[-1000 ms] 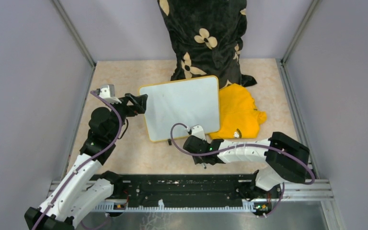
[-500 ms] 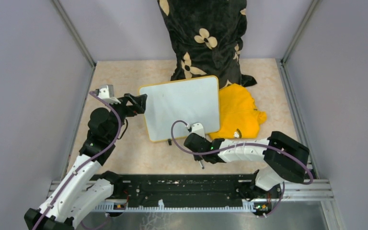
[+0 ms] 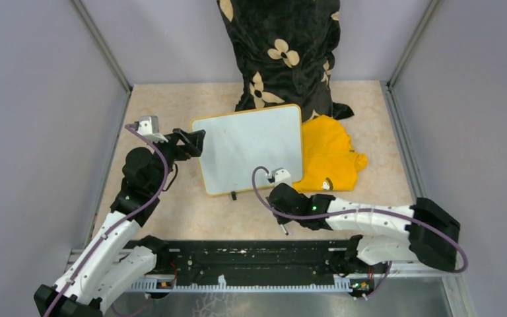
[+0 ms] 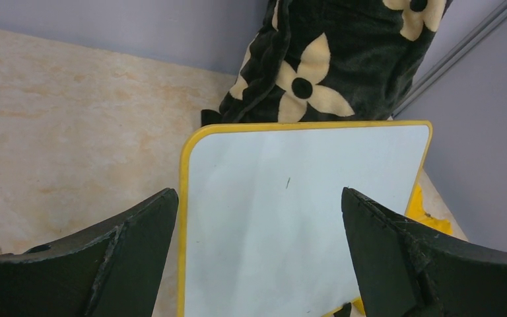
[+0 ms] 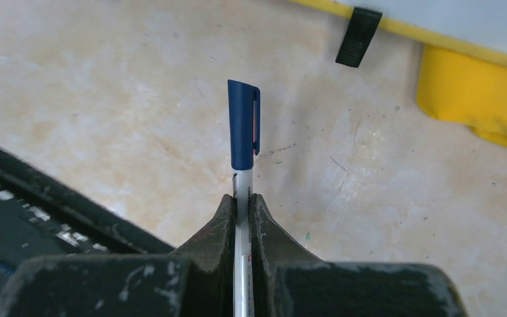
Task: Write a sentence on the whiteboard
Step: Open the whiteboard marker at the center of the board.
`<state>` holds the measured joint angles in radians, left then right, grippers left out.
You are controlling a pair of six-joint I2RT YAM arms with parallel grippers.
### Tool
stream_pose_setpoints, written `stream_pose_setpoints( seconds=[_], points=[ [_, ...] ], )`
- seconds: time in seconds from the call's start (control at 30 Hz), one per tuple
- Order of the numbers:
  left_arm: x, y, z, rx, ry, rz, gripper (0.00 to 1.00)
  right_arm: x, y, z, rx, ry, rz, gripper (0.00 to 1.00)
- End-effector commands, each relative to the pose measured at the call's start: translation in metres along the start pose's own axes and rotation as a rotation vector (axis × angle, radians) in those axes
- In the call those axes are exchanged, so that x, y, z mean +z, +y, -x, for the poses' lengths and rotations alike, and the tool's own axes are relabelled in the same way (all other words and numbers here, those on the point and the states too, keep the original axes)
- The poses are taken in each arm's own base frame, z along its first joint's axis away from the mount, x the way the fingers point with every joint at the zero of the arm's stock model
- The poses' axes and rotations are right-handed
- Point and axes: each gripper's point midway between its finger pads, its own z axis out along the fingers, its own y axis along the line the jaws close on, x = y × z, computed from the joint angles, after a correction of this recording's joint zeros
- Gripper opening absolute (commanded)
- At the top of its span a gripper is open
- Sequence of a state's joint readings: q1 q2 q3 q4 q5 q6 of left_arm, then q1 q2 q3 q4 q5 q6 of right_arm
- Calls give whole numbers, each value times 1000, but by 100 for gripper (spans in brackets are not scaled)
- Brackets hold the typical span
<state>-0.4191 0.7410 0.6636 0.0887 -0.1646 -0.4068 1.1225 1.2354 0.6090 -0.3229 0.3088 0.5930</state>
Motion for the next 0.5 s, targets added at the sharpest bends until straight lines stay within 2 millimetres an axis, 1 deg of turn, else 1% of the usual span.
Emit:
stream_pose_setpoints(
  seconds=[0.0,0.13,0.2,0.27,0.33,0.4,0.47],
  points=[
    [1,-17,6,-32,-21,-77,99,-37,18,40,-3,-142,128,0],
    [1,-23,7,-79,-26,-107,99,-68,24,64,8,-260,211,0],
    [-2,-34,7,-86,-36,-170,99,-83,28,79,24,-339,258,0],
    [-8,-54,6,-102,-37,-275,99,-100,35,97,46,-438,324,0],
    [-21,-85,2,-79,2,-451,99,-119,42,117,83,-551,391,0],
    [-35,-111,-3,-86,65,-604,99,-137,45,136,145,-666,451,0],
    [-45,-127,-11,-115,150,-704,99,-149,51,145,167,-735,514,0]
  ],
)
